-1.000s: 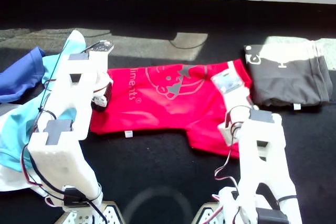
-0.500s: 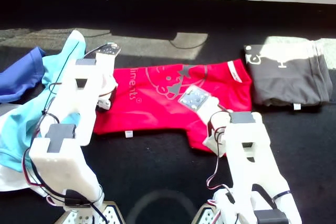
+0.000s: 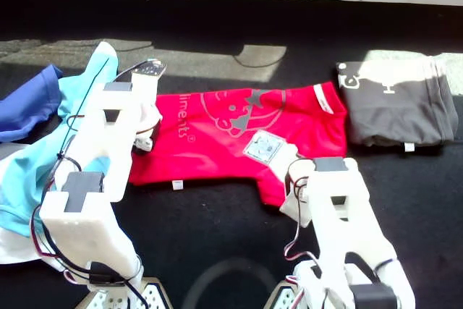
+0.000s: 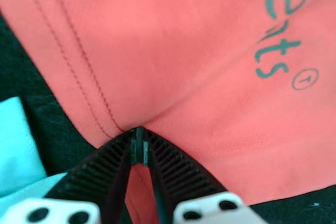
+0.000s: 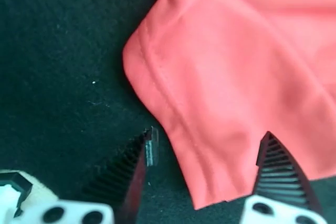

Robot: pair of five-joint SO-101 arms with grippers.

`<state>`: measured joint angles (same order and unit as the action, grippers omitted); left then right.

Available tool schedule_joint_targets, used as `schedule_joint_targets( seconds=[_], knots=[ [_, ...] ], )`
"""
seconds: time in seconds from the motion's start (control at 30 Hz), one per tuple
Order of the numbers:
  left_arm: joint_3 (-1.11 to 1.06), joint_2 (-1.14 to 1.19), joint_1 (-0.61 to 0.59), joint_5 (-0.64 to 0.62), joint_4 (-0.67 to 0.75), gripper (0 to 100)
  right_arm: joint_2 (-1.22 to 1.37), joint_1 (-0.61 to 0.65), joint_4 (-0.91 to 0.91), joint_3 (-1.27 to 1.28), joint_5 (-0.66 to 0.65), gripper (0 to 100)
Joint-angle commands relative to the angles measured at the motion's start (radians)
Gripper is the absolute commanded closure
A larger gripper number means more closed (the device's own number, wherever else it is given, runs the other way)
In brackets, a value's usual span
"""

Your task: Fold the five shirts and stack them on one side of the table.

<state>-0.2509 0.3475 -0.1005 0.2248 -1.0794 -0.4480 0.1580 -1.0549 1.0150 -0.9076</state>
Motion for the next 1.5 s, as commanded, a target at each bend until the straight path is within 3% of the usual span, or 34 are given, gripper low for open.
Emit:
schedule_joint_targets(
  seconds=[0.0,0.17,0.37,0.53,0.93,1.23,1.33,1.47],
  knots=[
    [-0.010,0.002,0.021,-0.005,0.017,99,0.097,0.001,0.070,-0.007,-0.011,70.0],
    [-0.010,0.002,0.021,-0.005,0.014,99,0.262,-0.039,0.163,-0.099,-0.011,72.6],
    [-0.010,0.002,0.021,-0.005,0.014,99,0.463,-0.117,0.165,-0.314,-0.011,99.6],
    [-0.010,0.002,0.021,-0.005,0.014,99,0.538,-0.173,0.159,-0.437,-0.011,99.3],
    [-0.010,0.002,0.021,-0.005,0.015,99,0.414,-0.171,0.104,-0.605,0.006,99.2],
    [-0.010,0.002,0.021,-0.005,0.015,99,0.641,-0.145,0.102,-0.987,0.298,98.9],
    [-0.010,0.002,0.021,-0.005,0.015,99,0.774,-0.108,0.097,-1.101,0.330,98.3],
    [-0.010,0.002,0.021,-0.005,0.015,99,0.938,-0.084,0.096,-1.237,0.407,87.9]
  ],
)
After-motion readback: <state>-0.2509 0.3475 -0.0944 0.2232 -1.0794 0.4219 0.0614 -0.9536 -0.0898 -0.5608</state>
